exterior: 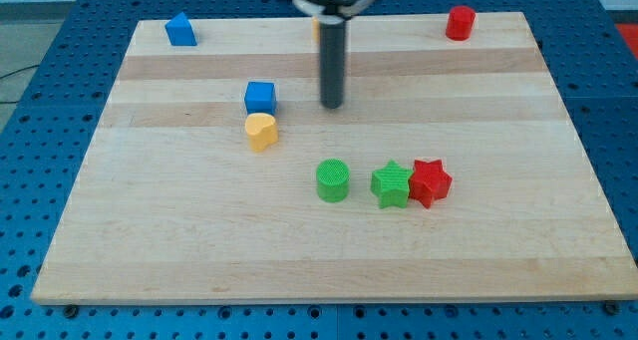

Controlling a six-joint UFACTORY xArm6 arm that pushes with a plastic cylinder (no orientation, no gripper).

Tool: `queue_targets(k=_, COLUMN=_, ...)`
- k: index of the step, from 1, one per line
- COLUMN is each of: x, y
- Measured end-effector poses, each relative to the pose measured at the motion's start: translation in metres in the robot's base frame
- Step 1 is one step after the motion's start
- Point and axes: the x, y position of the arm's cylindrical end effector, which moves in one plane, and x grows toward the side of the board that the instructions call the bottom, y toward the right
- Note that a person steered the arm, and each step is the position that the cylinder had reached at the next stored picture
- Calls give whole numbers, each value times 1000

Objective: Place red star above green star

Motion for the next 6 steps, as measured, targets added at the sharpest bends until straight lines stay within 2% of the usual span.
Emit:
queue_targets(k=1, x=-8, y=7)
queue_targets(k=2, x=19, y=105)
queue_targets(k=3, x=75, y=192)
queue_targets(k=4, x=148, y=179)
queue_targets(k=5, x=170, y=131)
queue_targets(k=6, x=147, y=149)
